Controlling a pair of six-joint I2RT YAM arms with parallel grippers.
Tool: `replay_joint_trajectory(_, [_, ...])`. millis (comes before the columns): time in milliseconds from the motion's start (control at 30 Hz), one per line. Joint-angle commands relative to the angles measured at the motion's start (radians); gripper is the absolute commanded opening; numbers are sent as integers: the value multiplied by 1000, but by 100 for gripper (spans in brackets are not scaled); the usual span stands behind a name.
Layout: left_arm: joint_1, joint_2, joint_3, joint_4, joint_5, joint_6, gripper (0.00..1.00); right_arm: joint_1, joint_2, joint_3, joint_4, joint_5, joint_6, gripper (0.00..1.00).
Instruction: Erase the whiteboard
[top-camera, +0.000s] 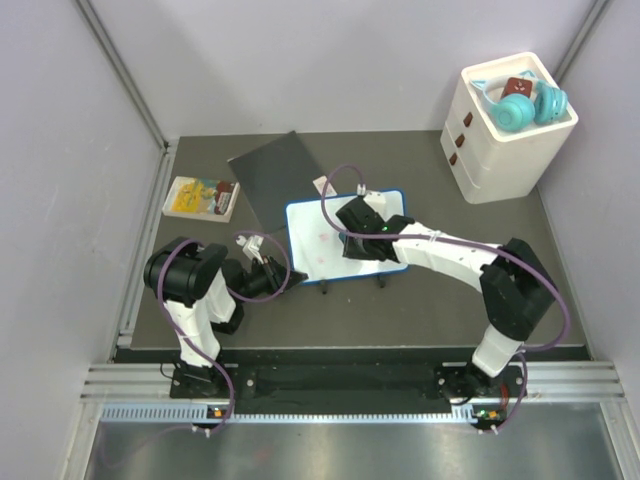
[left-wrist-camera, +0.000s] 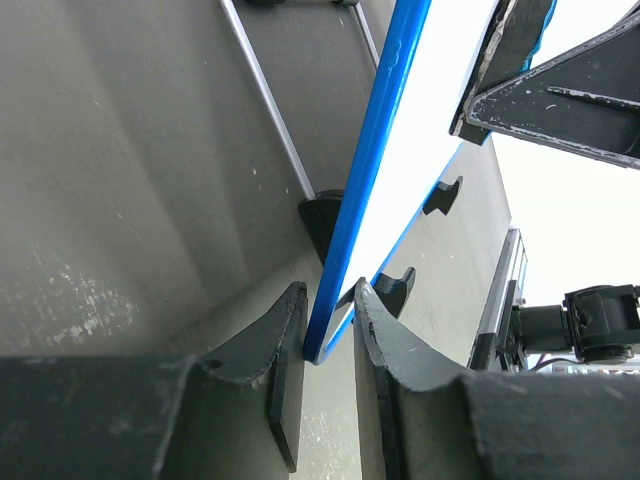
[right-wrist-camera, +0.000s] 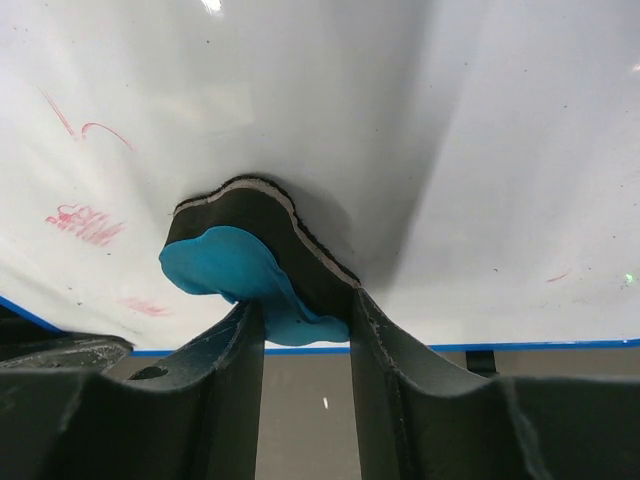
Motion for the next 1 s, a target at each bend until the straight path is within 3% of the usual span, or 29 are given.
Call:
replay_joint_trajectory(0, [-3, 34, -14, 203, -72, 51, 0, 17, 47, -22, 14, 87, 9, 0])
replay_joint_trajectory(267, [-3, 34, -15, 203, -71, 51, 0, 158, 151, -3, 25, 62, 72, 0])
replay_joint_trajectory(500, [-3, 34, -15, 205, -72, 51, 0, 184, 173, 24, 19, 90, 87, 0])
replay_joint_trajectory(833, [-6, 34, -15, 203, -71, 55, 0, 125, 253, 378, -98, 156, -66, 0])
replay_joint_trajectory(967, [-8, 33, -15, 203, -69, 57, 0, 92, 280, 438, -110, 168, -92, 0])
